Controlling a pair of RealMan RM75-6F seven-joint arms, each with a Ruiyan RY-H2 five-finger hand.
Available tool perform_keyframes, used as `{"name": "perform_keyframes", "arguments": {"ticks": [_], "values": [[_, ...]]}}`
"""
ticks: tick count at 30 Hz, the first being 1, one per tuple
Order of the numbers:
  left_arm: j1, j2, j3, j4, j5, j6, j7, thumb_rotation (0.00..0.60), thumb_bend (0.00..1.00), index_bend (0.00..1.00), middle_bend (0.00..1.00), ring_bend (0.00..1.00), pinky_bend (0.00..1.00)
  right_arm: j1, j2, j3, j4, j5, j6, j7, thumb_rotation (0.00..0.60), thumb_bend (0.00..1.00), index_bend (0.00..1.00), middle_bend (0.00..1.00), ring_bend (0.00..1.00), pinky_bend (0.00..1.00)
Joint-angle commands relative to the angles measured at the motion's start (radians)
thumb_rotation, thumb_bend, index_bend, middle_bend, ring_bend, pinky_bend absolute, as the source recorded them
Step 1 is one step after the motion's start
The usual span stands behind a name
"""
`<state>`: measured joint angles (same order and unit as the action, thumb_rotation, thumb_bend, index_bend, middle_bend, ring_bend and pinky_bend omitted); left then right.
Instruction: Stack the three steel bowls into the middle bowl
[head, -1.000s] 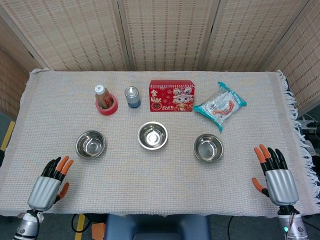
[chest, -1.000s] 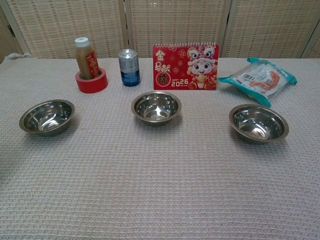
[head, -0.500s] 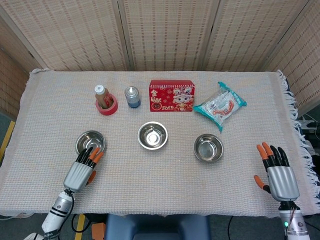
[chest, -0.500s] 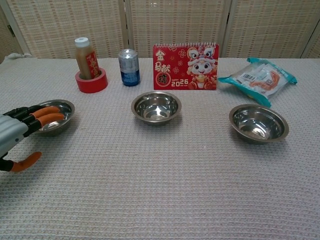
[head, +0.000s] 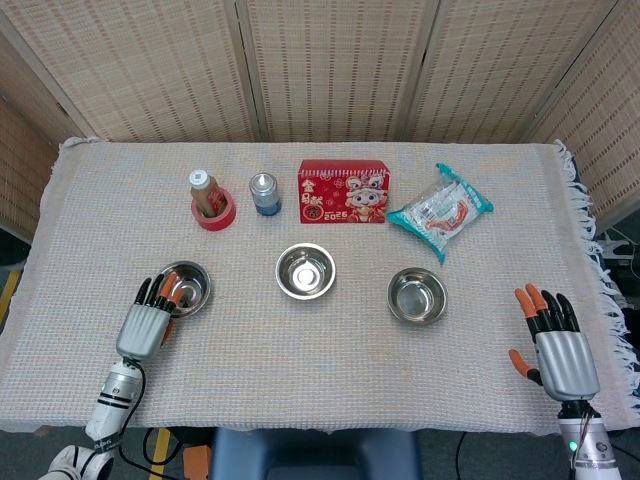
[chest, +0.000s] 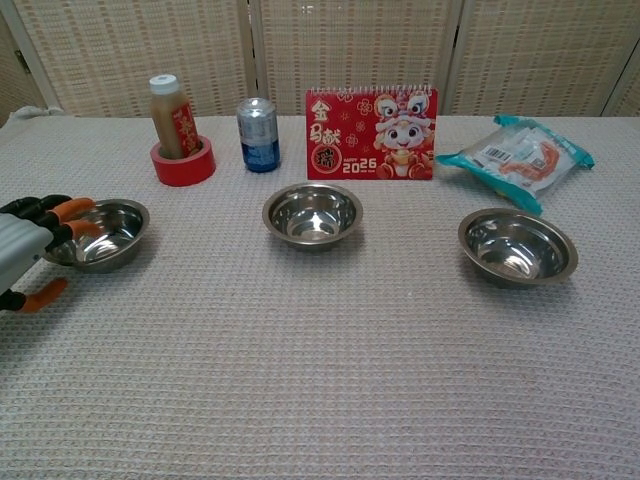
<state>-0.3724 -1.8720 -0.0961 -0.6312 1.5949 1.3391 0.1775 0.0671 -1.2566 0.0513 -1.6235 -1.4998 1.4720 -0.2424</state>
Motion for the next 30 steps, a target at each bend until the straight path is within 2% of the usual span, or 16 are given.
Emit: {"name": "perform_keyframes", "arguments": {"ticks": [1, 4, 8, 15, 23, 26, 30], "values": [[-0.017, -0.04, 0.007, 0.065, 0.012, 0.052, -0.057, 0.6, 0.44, 0.5, 0.07, 0.01, 0.13, 0.0, 0.0, 0.001, -0.001, 0.003, 0.0, -0.001, 0.6, 0.16, 0.0, 0.0, 0.0, 0.0], [-0.031, -0.085, 0.009, 0.141, 0.023, 0.105, -0.133, 0.6, 0.45, 0.7, 0.19, 0.05, 0.13, -0.001, 0.002, 0.002, -0.005, 0.006, 0.002, 0.0, 0.6, 0.16, 0.0, 0.0, 0.0, 0.0], [-0.045, -0.134, 0.01, 0.232, 0.026, 0.155, -0.195, 0.6, 0.45, 0.82, 0.29, 0.1, 0.13, -0.003, 0.007, 0.003, -0.012, 0.013, 0.003, 0.002, 0.6, 0.16, 0.0, 0.0, 0.0, 0.0], [-0.069, -0.168, 0.001, 0.281, 0.016, 0.237, -0.224, 0.6, 0.45, 0.85, 0.31, 0.12, 0.12, -0.007, 0.016, -0.001, -0.023, 0.005, 0.01, 0.009, 0.6, 0.16, 0.0, 0.0, 0.0, 0.0], [-0.154, -0.188, -0.019, 0.214, 0.019, 0.305, -0.201, 0.6, 0.45, 0.86, 0.32, 0.13, 0.12, -0.007, 0.025, -0.001, -0.029, 0.008, 0.01, 0.02, 0.6, 0.16, 0.0, 0.0, 0.0, 0.0], [-0.202, -0.219, -0.028, 0.175, 0.019, 0.29, -0.172, 0.6, 0.45, 0.87, 0.34, 0.14, 0.13, -0.01, 0.03, 0.003, -0.033, 0.014, 0.014, 0.026, 0.6, 0.16, 0.0, 0.0, 0.0, 0.0], [-0.276, -0.26, -0.038, 0.145, 0.014, 0.209, -0.119, 0.6, 0.45, 0.86, 0.33, 0.14, 0.12, -0.014, 0.038, 0.008, -0.04, 0.017, 0.024, 0.038, 0.6, 0.16, 0.0, 0.0, 0.0, 0.0]]}}
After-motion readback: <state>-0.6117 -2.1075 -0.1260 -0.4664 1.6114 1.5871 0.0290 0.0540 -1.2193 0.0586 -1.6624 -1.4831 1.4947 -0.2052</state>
